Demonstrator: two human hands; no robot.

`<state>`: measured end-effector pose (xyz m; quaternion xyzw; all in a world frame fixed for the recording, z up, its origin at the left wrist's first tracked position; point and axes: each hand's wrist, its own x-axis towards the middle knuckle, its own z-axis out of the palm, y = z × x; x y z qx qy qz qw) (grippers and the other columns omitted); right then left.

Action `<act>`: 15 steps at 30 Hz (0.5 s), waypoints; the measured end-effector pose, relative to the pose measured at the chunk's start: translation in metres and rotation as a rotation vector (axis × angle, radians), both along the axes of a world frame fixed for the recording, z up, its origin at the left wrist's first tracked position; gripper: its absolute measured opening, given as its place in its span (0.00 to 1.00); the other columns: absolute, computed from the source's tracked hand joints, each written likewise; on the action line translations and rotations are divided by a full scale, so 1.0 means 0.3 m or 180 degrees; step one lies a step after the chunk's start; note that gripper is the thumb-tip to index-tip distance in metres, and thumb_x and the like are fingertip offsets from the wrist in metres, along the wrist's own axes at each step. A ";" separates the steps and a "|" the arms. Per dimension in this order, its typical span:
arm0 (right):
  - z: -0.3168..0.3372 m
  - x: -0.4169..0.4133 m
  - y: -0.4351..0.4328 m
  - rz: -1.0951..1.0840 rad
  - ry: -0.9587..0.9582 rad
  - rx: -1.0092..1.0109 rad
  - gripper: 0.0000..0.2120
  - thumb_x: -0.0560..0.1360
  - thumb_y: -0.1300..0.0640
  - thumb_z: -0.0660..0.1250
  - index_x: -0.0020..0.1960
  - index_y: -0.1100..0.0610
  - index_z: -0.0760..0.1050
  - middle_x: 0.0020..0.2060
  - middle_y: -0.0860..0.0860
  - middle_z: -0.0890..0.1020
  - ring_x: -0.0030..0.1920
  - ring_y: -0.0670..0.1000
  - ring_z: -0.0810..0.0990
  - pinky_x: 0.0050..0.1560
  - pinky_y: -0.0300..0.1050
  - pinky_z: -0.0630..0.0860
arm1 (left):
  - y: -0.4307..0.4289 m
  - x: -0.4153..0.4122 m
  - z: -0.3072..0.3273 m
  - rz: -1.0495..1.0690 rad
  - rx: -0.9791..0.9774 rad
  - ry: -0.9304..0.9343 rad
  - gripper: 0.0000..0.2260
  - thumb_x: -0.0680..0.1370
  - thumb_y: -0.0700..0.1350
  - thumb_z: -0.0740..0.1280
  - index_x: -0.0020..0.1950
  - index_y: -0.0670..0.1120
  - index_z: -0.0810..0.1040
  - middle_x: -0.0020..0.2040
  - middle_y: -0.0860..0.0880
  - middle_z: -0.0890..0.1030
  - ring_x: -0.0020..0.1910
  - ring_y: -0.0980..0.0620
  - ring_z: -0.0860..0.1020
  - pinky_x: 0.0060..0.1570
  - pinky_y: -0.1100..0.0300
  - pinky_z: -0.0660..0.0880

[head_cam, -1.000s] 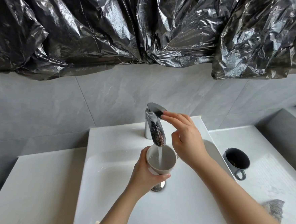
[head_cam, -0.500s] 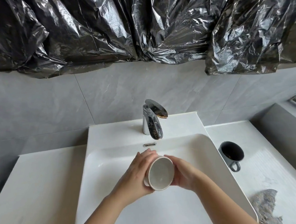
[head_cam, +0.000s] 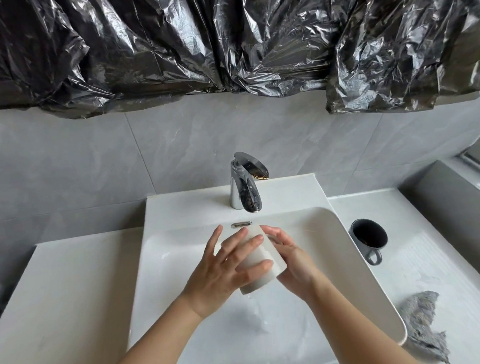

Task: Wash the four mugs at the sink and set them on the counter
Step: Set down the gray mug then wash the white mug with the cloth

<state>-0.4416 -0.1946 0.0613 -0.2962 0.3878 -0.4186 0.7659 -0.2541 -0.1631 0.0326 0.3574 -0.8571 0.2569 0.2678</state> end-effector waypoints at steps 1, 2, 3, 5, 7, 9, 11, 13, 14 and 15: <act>0.005 -0.001 0.003 -0.0033 -0.0018 -0.0027 0.17 0.78 0.69 0.58 0.48 0.54 0.83 0.46 0.56 0.83 0.47 0.57 0.80 0.48 0.52 0.72 | -0.001 -0.003 0.004 0.0001 -0.0046 -0.0027 0.32 0.76 0.35 0.66 0.73 0.55 0.56 0.74 0.46 0.62 0.74 0.42 0.60 0.70 0.35 0.58; 0.005 -0.003 0.005 -0.0036 -0.0022 -0.0067 0.18 0.79 0.69 0.58 0.47 0.53 0.84 0.46 0.56 0.83 0.47 0.58 0.79 0.46 0.53 0.72 | -0.001 -0.007 0.008 -0.0004 -0.0089 -0.0053 0.30 0.77 0.36 0.64 0.73 0.55 0.56 0.74 0.46 0.62 0.74 0.42 0.60 0.70 0.35 0.58; 0.007 -0.005 0.007 -0.0027 -0.0022 -0.0097 0.19 0.79 0.68 0.58 0.46 0.52 0.84 0.47 0.55 0.83 0.47 0.58 0.79 0.46 0.53 0.72 | -0.002 -0.010 0.011 -0.0005 -0.0118 -0.0068 0.29 0.78 0.36 0.62 0.73 0.55 0.56 0.74 0.46 0.62 0.74 0.42 0.61 0.70 0.35 0.59; 0.016 -0.009 0.011 -0.0021 -0.0032 -0.0143 0.18 0.79 0.67 0.59 0.46 0.51 0.84 0.49 0.56 0.83 0.49 0.58 0.78 0.48 0.53 0.72 | -0.006 -0.015 0.018 -0.0024 -0.0157 -0.0065 0.27 0.79 0.36 0.61 0.73 0.55 0.56 0.73 0.46 0.63 0.73 0.42 0.61 0.70 0.35 0.59; 0.022 -0.012 0.009 -0.0064 -0.0063 -0.0157 0.18 0.79 0.68 0.59 0.47 0.52 0.84 0.50 0.57 0.83 0.50 0.58 0.78 0.50 0.53 0.73 | -0.007 -0.023 0.024 -0.0046 -0.0175 -0.0028 0.29 0.78 0.36 0.64 0.73 0.55 0.56 0.74 0.46 0.61 0.74 0.42 0.60 0.69 0.34 0.61; 0.026 -0.014 0.009 -0.0122 -0.0095 -0.0159 0.16 0.79 0.68 0.59 0.49 0.55 0.83 0.52 0.59 0.83 0.52 0.59 0.78 0.51 0.52 0.72 | -0.007 -0.028 0.030 -0.0070 -0.0078 -0.0001 0.30 0.77 0.37 0.65 0.73 0.54 0.56 0.75 0.46 0.59 0.74 0.42 0.60 0.68 0.33 0.61; 0.022 -0.018 0.009 -0.0127 -0.0091 -0.0109 0.14 0.79 0.69 0.59 0.51 0.56 0.82 0.54 0.62 0.81 0.53 0.59 0.78 0.51 0.51 0.73 | -0.007 -0.034 0.046 -0.0100 0.0187 0.0099 0.27 0.77 0.39 0.65 0.72 0.53 0.58 0.75 0.45 0.61 0.75 0.41 0.60 0.69 0.33 0.59; 0.026 -0.029 0.013 -0.0048 0.0265 -0.0108 0.13 0.80 0.67 0.59 0.56 0.58 0.80 0.54 0.62 0.81 0.51 0.57 0.78 0.49 0.49 0.74 | -0.002 -0.039 0.057 -0.0081 0.0683 0.0356 0.26 0.75 0.45 0.68 0.70 0.50 0.61 0.76 0.46 0.61 0.76 0.43 0.59 0.71 0.36 0.56; 0.030 -0.037 0.015 0.0038 0.0573 -0.0121 0.12 0.80 0.64 0.59 0.57 0.58 0.80 0.53 0.61 0.81 0.50 0.56 0.79 0.48 0.48 0.74 | 0.004 -0.046 0.060 -0.0096 0.1056 0.0594 0.29 0.73 0.48 0.72 0.70 0.49 0.62 0.76 0.48 0.61 0.77 0.46 0.59 0.73 0.39 0.53; 0.034 -0.046 0.018 0.0145 0.0865 -0.0096 0.12 0.81 0.60 0.59 0.57 0.57 0.80 0.51 0.59 0.81 0.48 0.55 0.79 0.46 0.48 0.75 | 0.017 -0.056 0.064 -0.0106 0.1509 0.0953 0.34 0.70 0.51 0.75 0.71 0.50 0.62 0.76 0.52 0.62 0.76 0.49 0.59 0.75 0.45 0.52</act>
